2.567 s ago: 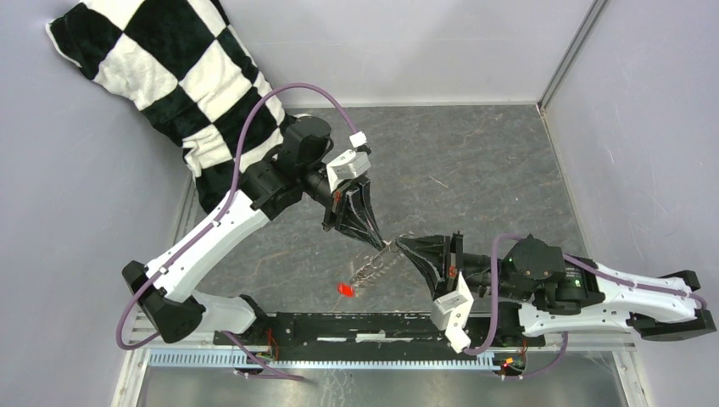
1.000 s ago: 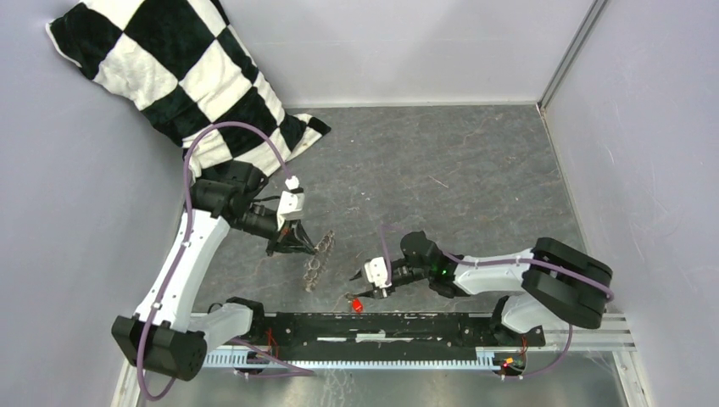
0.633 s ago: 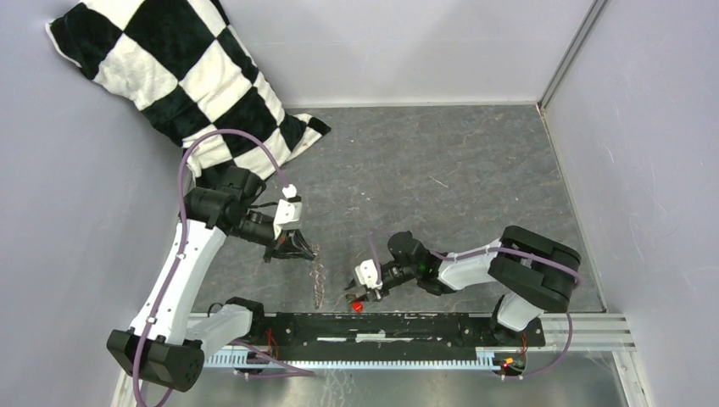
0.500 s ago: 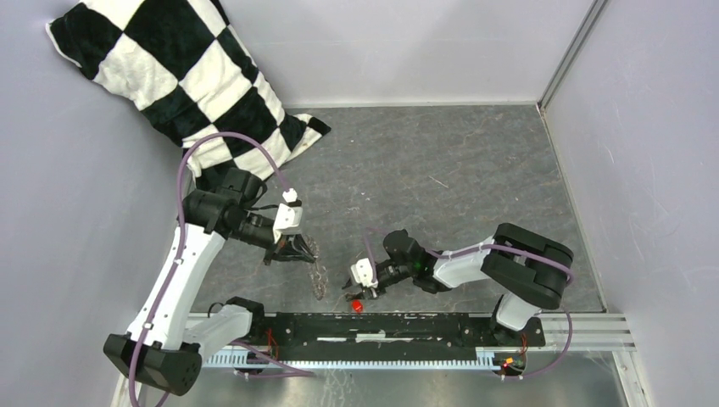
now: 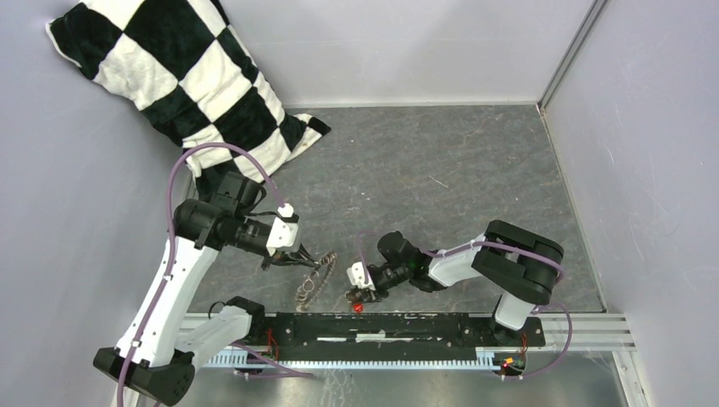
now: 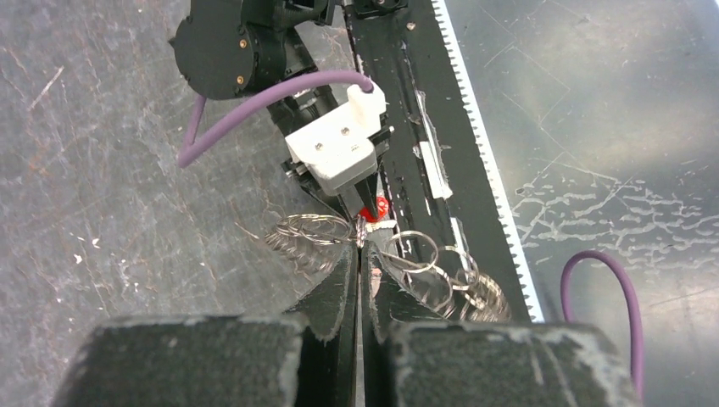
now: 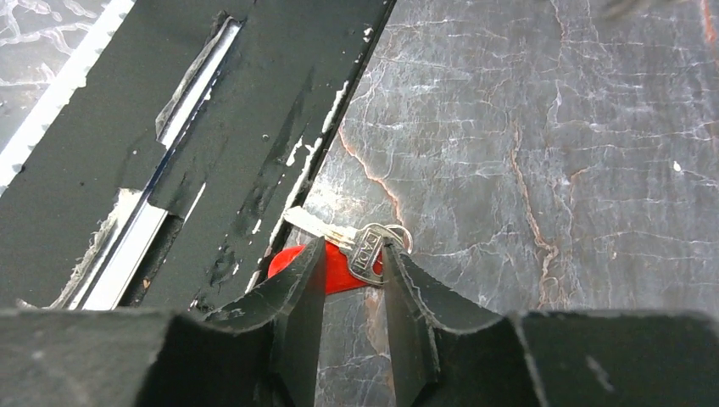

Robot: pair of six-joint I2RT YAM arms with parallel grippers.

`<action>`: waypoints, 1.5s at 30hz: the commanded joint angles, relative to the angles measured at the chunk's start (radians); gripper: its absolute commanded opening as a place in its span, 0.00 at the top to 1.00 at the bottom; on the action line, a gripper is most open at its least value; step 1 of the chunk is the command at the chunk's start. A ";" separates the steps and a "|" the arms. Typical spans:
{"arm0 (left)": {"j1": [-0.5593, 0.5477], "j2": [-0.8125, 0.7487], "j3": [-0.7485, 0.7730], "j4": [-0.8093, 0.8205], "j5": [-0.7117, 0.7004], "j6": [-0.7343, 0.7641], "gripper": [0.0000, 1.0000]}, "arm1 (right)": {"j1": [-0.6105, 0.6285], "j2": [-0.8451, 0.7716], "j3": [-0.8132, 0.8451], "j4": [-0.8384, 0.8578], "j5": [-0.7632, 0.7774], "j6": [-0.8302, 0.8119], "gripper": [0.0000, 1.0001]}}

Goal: Put the keys on the keyring

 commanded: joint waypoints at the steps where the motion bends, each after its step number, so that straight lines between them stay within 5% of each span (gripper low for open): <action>1: -0.024 -0.023 0.049 0.003 0.039 0.096 0.98 | 0.001 0.021 0.037 -0.022 0.028 -0.006 0.64; 13: -0.058 -0.054 0.034 0.002 -0.004 0.134 0.98 | -0.011 -0.045 0.059 -0.027 -0.006 0.062 0.60; 20: -0.060 -0.064 0.026 0.003 -0.004 0.135 0.98 | -0.062 -0.011 0.014 0.122 -0.015 0.185 0.57; 38: -0.060 -0.061 0.039 0.002 -0.004 0.132 0.98 | -0.063 0.076 0.006 0.169 -0.042 0.253 0.60; 45: -0.059 -0.061 0.040 0.003 0.005 0.131 0.98 | -0.062 0.079 0.013 0.175 -0.029 0.264 0.82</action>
